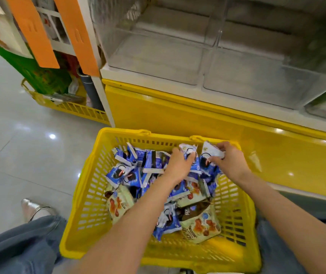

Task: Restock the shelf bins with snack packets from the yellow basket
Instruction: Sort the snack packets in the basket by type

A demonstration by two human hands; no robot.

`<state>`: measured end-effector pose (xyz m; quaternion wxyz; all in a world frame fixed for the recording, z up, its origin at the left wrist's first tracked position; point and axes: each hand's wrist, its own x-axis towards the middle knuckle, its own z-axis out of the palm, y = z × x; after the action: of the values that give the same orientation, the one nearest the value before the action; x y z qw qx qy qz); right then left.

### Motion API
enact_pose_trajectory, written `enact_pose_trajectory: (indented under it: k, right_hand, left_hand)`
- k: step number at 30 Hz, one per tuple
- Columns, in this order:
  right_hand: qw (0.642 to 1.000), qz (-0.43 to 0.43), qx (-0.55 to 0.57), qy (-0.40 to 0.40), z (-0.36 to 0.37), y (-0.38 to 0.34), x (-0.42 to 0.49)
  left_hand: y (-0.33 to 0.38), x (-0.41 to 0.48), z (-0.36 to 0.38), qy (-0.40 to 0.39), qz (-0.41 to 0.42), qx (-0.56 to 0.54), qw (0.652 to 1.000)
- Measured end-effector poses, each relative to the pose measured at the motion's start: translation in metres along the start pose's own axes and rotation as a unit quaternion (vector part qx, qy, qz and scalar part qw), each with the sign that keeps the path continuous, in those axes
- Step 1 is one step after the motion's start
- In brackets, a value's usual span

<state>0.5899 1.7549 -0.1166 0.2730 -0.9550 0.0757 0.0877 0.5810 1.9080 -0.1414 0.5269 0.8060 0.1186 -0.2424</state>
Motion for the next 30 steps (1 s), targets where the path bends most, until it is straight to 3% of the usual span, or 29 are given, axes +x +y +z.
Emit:
enact_pose_trajectory:
  k: [4,7,8,10,13,15,18,21,23,28,30]
  right_hand:
    - [0.996,0.004,-0.074,-0.047,0.002,0.004,0.005]
    - [0.973,-0.049,-0.224,-0.028,0.000,0.000,0.000]
    - [0.956,-0.090,-0.280,-0.006,0.002,-0.004,-0.004]
    - [0.940,-0.189,-0.282,0.030,0.010,-0.018,-0.016]
    - [0.945,-0.277,-0.174,-0.004,0.035,-0.048,-0.032]
    - [0.942,-0.298,-0.146,-0.056,0.058,-0.065,-0.037]
    - [0.942,-0.276,-0.133,-0.140,0.097,-0.089,-0.033]
    - [0.951,-0.220,-0.103,-0.190,0.130,-0.117,-0.027]
    - [0.964,-0.173,-0.062,-0.195,0.149,-0.133,-0.020]
    - [0.976,-0.038,-0.058,-0.208,0.180,-0.153,0.005]
    - [0.980,-0.030,-0.060,-0.189,0.179,-0.156,0.012]
  left_hand:
    - [-0.022,0.023,0.009,-0.041,-0.025,0.199,0.979]
    - [-0.025,0.021,0.003,-0.021,0.030,0.282,0.959]
    - [-0.023,0.016,-0.001,0.003,0.065,0.282,0.957]
    - [-0.023,-0.001,-0.014,0.079,0.138,0.226,0.961]
    - [-0.040,-0.039,-0.056,0.225,0.201,0.159,0.940]
    - [-0.068,-0.063,-0.093,0.326,0.191,0.149,0.914]
    - [-0.118,-0.088,-0.138,0.401,0.090,0.174,0.895]
    - [-0.154,-0.104,-0.150,0.334,-0.008,0.099,0.937]
    - [-0.168,-0.107,-0.147,0.285,-0.024,0.051,0.957]
    - [-0.179,-0.109,-0.146,0.294,0.004,0.048,0.955]
    - [-0.181,-0.108,-0.147,0.279,0.004,0.023,0.960]
